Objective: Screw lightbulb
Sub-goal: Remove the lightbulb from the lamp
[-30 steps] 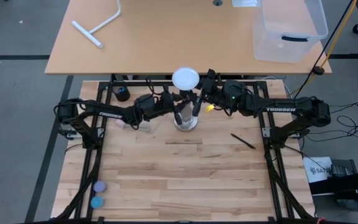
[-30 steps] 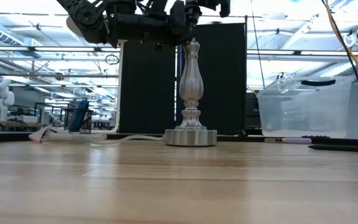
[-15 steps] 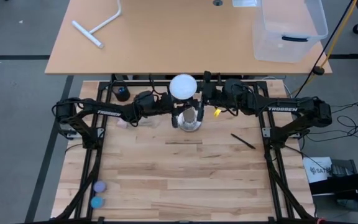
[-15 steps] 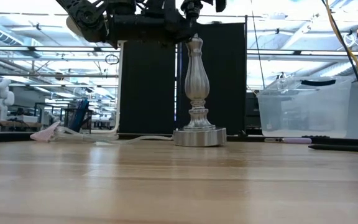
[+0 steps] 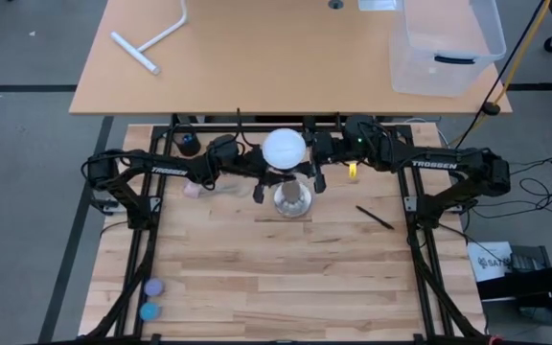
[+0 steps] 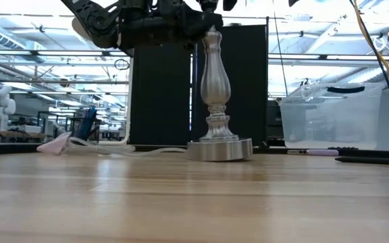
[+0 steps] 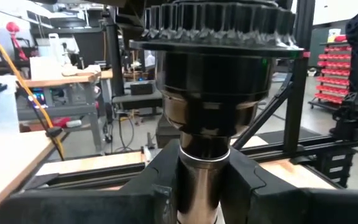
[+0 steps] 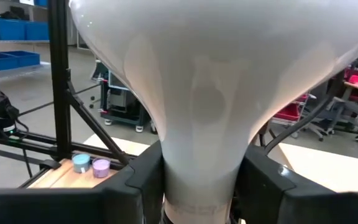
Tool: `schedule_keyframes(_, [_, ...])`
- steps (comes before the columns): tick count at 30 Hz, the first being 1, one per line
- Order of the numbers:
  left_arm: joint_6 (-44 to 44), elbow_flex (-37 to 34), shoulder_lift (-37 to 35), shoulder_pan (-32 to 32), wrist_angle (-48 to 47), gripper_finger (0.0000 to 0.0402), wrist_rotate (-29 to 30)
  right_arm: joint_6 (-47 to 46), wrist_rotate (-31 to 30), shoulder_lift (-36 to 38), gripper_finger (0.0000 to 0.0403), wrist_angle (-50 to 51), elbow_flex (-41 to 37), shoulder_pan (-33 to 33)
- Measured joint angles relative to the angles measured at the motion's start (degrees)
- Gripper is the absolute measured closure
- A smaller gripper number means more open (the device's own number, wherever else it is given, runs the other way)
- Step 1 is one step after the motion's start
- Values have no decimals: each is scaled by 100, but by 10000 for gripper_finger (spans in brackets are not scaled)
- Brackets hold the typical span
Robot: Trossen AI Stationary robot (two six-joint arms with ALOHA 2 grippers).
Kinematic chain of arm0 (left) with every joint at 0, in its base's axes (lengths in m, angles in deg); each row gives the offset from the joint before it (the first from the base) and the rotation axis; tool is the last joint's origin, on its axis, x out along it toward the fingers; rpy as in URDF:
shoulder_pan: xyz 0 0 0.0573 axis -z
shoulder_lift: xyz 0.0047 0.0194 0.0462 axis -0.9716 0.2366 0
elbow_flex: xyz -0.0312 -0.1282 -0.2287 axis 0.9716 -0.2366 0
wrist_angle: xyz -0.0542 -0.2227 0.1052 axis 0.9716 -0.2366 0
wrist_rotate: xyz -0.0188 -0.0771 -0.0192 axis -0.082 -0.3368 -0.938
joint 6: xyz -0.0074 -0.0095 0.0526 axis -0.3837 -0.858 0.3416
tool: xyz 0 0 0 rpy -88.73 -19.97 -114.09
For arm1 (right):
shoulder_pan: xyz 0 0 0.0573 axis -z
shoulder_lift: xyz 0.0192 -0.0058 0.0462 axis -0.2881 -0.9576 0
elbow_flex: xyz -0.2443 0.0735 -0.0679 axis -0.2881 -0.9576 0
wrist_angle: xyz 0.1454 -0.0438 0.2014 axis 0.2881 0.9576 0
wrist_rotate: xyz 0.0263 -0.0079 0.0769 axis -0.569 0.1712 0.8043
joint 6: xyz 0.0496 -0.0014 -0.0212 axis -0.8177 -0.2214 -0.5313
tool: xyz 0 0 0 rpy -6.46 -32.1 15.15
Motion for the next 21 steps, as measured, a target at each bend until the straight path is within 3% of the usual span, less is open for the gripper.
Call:
schedule_keyframes(8, [-306, -25, 0, 7, -30, 328, 19, 46, 87, -2, 222, -143, -22, 14])
schedule_keyframes(21, [-398, -17, 0, 60, -196, 328, 987, 72, -177, 378, 149, 434, -35, 119])
